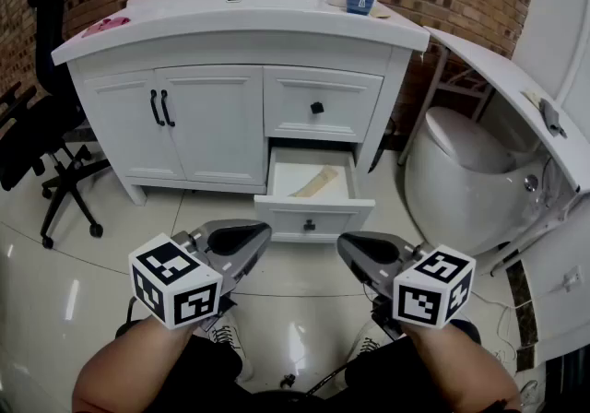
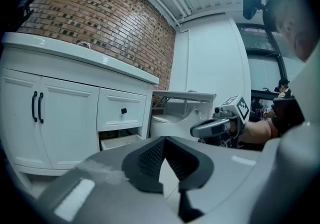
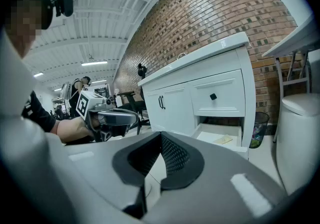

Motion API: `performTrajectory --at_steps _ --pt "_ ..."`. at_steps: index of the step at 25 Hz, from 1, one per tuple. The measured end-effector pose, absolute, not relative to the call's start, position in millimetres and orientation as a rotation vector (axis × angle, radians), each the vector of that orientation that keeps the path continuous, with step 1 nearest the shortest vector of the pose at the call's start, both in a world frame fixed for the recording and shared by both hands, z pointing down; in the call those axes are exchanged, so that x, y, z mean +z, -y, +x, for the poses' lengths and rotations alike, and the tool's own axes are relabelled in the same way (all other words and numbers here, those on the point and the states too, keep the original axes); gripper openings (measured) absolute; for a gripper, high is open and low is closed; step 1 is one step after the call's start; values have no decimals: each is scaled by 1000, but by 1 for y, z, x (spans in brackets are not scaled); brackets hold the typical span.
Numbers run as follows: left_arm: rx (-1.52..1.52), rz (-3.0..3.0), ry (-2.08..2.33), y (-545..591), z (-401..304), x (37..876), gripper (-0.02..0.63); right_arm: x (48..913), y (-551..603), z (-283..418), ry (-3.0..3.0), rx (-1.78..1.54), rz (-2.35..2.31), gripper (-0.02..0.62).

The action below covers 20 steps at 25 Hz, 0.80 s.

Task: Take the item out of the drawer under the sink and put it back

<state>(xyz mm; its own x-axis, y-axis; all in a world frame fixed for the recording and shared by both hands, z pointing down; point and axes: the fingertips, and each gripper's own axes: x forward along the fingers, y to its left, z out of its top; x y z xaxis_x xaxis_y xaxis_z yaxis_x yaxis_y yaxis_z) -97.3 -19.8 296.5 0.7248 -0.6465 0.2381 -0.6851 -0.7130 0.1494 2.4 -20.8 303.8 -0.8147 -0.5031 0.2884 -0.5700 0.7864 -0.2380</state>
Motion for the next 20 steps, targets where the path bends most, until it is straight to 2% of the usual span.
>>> performTrajectory --at_steps 20 --pt "291 2673 972 53 -88 313 6 291 33 -20 2840 547 728 3"
